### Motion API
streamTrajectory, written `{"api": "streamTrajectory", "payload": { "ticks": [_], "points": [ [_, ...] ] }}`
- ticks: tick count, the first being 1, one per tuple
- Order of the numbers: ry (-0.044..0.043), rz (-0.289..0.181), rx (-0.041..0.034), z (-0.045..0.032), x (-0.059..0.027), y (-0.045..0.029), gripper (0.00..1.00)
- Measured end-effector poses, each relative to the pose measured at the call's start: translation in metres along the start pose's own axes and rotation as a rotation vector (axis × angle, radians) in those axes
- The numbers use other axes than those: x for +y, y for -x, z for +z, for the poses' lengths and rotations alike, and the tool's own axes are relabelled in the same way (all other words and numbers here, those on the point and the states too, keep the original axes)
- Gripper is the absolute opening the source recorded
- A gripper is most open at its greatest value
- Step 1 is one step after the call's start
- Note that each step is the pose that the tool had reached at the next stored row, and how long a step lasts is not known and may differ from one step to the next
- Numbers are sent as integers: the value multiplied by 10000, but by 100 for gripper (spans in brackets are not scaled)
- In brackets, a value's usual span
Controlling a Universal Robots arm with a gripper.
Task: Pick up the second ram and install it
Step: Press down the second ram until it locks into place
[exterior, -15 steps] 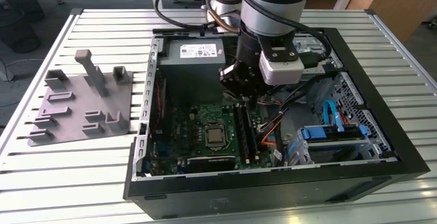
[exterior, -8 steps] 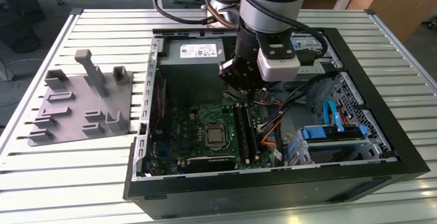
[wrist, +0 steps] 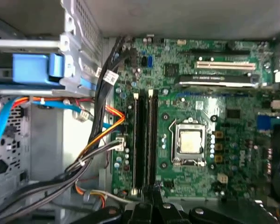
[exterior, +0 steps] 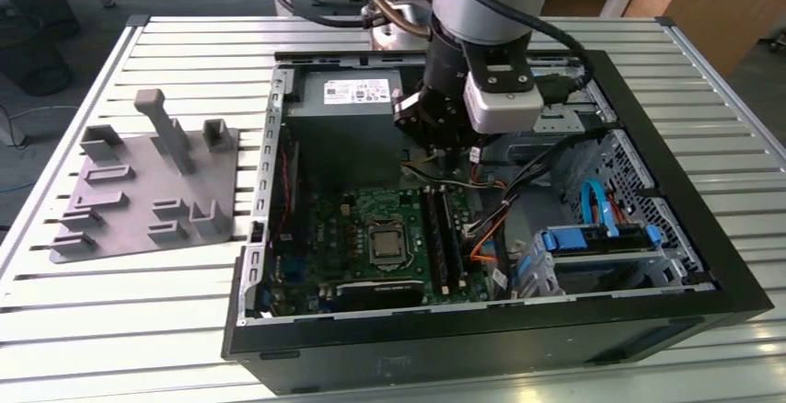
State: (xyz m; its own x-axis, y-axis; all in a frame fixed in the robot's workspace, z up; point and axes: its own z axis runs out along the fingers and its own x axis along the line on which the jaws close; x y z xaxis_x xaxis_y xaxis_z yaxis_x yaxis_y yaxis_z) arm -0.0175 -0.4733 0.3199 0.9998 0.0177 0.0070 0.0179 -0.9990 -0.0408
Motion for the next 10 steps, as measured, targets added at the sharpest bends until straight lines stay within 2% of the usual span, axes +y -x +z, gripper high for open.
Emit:
{"api": "streamTrajectory", "payload": {
  "ticks": [3,10],
  "points": [
    [2,1,0,-77,-3,0,10],
    [0,1,0,-81,-3,0,10]
  ]
}}
